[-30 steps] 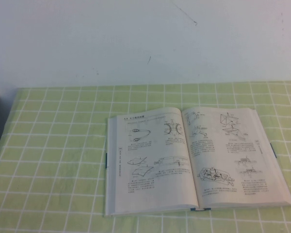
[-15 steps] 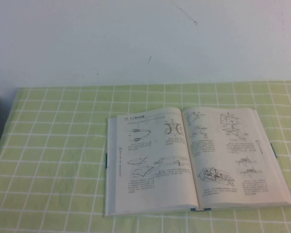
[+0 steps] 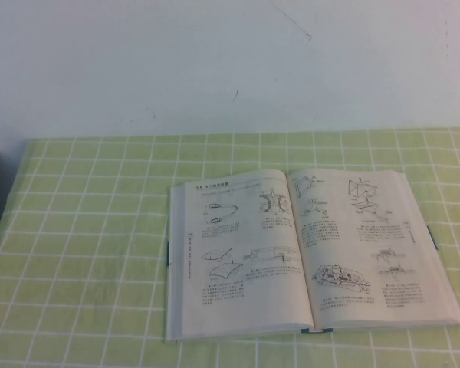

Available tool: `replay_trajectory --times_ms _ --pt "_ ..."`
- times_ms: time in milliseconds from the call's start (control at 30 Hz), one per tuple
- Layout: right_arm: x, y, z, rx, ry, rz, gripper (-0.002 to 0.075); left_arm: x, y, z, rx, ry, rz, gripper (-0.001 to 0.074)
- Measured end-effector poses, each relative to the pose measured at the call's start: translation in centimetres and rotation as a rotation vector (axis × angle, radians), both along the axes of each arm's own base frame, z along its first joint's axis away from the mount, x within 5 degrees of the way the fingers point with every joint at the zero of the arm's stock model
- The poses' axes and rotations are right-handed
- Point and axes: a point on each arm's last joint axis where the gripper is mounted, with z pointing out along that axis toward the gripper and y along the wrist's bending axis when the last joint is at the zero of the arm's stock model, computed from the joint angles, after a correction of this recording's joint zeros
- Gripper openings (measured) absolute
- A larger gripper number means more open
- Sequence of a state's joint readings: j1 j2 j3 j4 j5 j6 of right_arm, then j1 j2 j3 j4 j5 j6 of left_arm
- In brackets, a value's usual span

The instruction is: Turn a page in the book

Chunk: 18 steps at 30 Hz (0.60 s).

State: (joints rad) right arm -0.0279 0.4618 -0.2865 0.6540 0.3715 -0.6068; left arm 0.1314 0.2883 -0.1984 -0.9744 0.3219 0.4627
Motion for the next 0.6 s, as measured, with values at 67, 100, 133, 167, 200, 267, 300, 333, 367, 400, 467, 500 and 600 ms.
replay_trajectory --times_ms 67,100,133,167,200,267,300,333,367,400,467,500,600 --pt "1.2 -0.1 1.2 -0.045 0.013 0.013 -0.0003 1.2 -0.1 1.7 0.084 0.047 -0.051 -0.0004" --pt "1.8 -0.1 1.8 -0.053 0.019 0.014 -0.0003 1.7 -0.1 2.7 0.115 0.061 -0.076 -0.0004" --pt "2.4 -0.2 2.2 -0.060 0.022 0.014 -0.0003 2.8 -0.2 3.5 0.148 0.111 -0.121 -0.0004" --pt "2.9 -0.2 2.6 -0.060 0.025 0.012 -0.0003 3.4 -0.3 4.1 0.164 0.135 -0.148 -0.0004" --pt "3.3 -0.2 2.8 -0.065 0.029 0.015 -0.0003 4.1 -0.3 4.8 0.178 0.149 -0.172 -0.0004" --pt "3.8 -0.2 2.9 -0.107 0.055 0.049 -0.0003 5.9 -0.4 5.4 0.222 0.206 -0.239 -0.0004" --pt "4.1 -0.1 2.8 -0.127 0.078 0.074 -0.0003 6.8 -0.4 5.2 0.240 0.238 -0.268 -0.0004" --pt "4.3 0.0 2.7 -0.145 0.115 0.103 -0.0003 7.7 -0.3 5.2 0.262 0.259 -0.292 -0.0004" --pt "4.5 0.1 2.6 -0.163 0.152 0.130 -0.0003 8.5 -0.3 5.1 0.271 0.281 -0.310 -0.0004" --pt "4.8 0.2 2.5 -0.187 0.203 0.165 -0.0003 9.2 -0.2 5.0 0.278 0.299 -0.327 -0.0004" --pt "5.5 0.2 2.7 -0.210 0.302 0.204 -0.0003 10.7 -0.2 4.8 0.273 0.342 -0.361 -0.0004" --pt "6.0 0.1 3.0 -0.217 0.339 0.206 -0.0003 11.4 -0.3 4.9 0.275 0.351 -0.376 -0.0004" --pt "7.6 -0.1 4.5 -0.227 0.403 0.204 -0.0003 13.3 -1.2 4.8 0.289 0.384 -0.443 -0.0004"
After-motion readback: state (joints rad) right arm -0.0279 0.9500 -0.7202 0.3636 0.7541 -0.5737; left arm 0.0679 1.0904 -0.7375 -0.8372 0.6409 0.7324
